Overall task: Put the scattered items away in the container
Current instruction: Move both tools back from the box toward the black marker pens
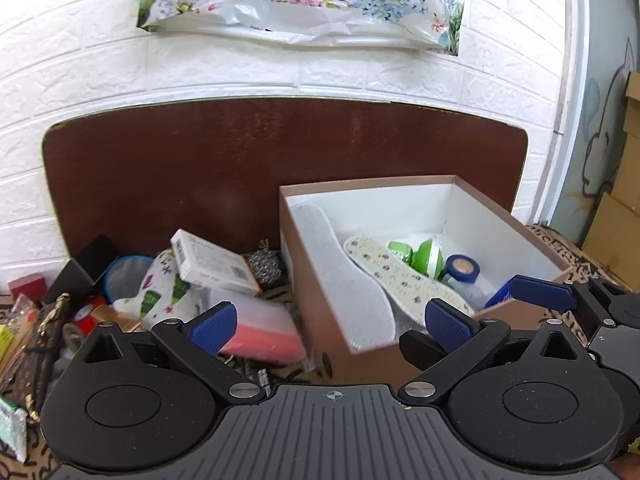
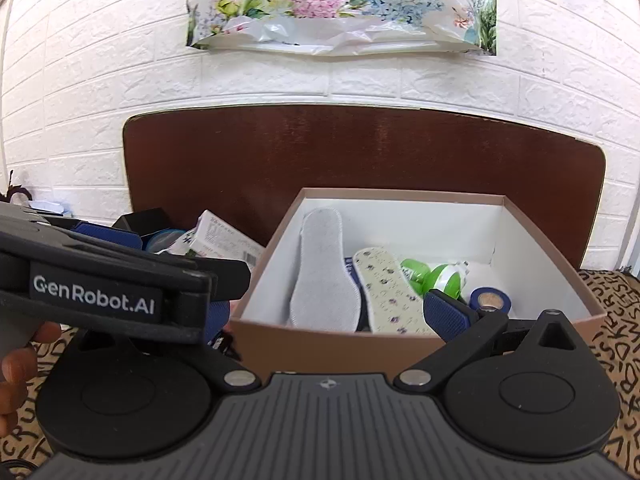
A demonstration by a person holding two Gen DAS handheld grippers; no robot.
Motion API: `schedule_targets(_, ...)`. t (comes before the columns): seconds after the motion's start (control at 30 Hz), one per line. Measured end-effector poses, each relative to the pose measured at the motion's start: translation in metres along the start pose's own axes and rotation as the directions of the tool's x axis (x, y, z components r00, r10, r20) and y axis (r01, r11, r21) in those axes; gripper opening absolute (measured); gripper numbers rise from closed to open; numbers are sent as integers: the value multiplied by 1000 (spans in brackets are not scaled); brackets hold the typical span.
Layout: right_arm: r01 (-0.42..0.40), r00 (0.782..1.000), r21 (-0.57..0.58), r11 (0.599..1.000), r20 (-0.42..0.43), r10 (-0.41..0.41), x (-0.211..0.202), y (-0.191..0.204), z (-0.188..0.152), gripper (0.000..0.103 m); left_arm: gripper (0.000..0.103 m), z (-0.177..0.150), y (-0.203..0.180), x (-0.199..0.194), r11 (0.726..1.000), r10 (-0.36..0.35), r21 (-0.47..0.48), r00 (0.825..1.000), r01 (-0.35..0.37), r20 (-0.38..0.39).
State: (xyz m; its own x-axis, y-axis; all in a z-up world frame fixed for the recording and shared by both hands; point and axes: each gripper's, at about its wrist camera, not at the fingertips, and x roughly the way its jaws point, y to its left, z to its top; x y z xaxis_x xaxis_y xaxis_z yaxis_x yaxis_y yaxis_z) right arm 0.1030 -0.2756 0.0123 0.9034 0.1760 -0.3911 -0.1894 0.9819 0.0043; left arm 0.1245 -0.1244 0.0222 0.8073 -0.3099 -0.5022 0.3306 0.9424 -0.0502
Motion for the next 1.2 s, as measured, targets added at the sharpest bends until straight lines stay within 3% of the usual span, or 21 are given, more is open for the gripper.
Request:
schedule_targets(0.37, -78, 996, -4, 997, -35, 78, -21, 31, -23, 103, 103, -41, 20, -34, 998, 29, -54, 999, -30, -18)
schedule_targets(0.5, -121, 991, -13, 993, -61, 120, -21, 51, -36, 103, 103, -62, 35, -45, 995, 61, -72, 998, -63, -36)
schedule_targets(0.87, -213, 966, -64, 975, -164, 201, -9, 102, -72, 103, 103, -115, 81, -60, 984, 65, -160, 991, -82, -113)
schedule_targets(1.1, -197, 959, -63, 978, -218, 179, 15, 108, -83, 102, 99, -123, 99, -46, 981, 56, -173, 986, -83, -156)
schedule_targets(1.2, -160, 964, -89, 983, -230, 136, 24, 108, -86, 93, 91, -120, 101, -34, 985, 37, -161, 986, -64, -165)
